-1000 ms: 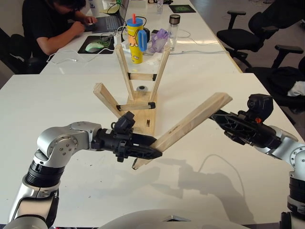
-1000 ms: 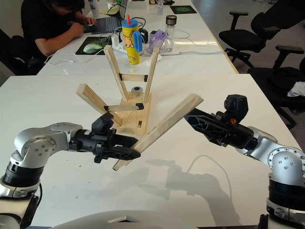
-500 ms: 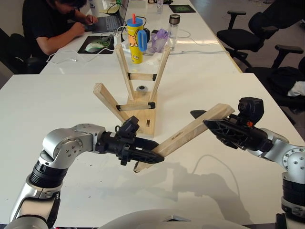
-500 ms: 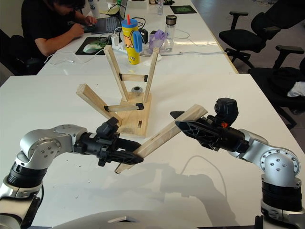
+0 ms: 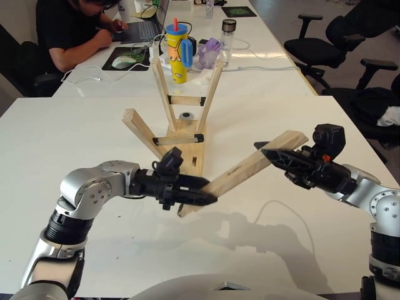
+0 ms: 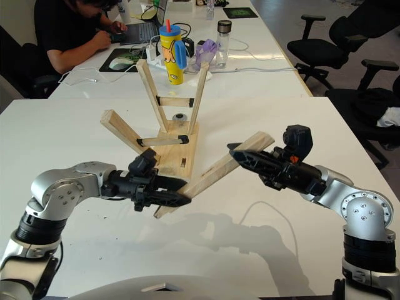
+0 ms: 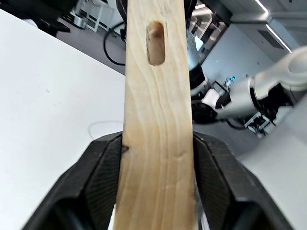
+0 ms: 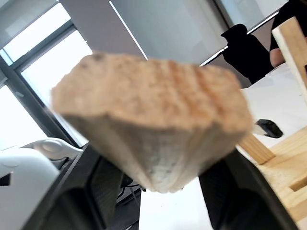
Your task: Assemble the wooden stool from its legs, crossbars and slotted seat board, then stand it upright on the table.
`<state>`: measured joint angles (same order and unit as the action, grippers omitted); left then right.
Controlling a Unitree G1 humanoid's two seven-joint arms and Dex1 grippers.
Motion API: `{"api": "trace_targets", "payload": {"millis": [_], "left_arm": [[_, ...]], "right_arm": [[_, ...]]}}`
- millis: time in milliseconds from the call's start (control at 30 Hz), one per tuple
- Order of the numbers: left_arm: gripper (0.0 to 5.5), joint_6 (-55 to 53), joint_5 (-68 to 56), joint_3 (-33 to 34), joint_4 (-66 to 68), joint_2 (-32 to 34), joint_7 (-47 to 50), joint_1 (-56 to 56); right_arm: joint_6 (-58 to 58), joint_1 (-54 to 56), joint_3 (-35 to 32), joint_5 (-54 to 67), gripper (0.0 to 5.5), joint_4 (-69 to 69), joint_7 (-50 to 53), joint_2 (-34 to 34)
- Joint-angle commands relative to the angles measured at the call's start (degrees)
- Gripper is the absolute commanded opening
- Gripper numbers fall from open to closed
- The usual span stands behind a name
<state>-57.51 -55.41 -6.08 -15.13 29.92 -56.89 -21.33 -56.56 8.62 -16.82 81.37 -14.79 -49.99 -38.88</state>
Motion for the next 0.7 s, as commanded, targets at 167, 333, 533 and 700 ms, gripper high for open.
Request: {"api": "trace_targets", "payload": {"millis": [167,333,533,700], "left_arm": [[3.44,3.95,2.18,9.23,0.21,1.75,6.78,3.77],[3.44,9.92,11.63,5.16,-4.64,5.81,7.14,12.44],[3.44,23.55,31.08,-4.94,-2.04,3.76,14.15,14.33],[3.44,31.50,42.31,-9.87,4.23,1.18,18.71,12.25]], "right_arm": [[5.13,6.18,1.88,-12.82,2.06,7.43,-2.54,-2.36],[7.57,12.63,6.34,-20.70,2.05,11.44,-9.20,-3.73],[14.91,22.72,10.87,-31.41,2.05,19.70,-14.75,-2.63],[23.19,29.45,17.27,-41.70,2.05,28.17,-21.30,-0.80]]}}
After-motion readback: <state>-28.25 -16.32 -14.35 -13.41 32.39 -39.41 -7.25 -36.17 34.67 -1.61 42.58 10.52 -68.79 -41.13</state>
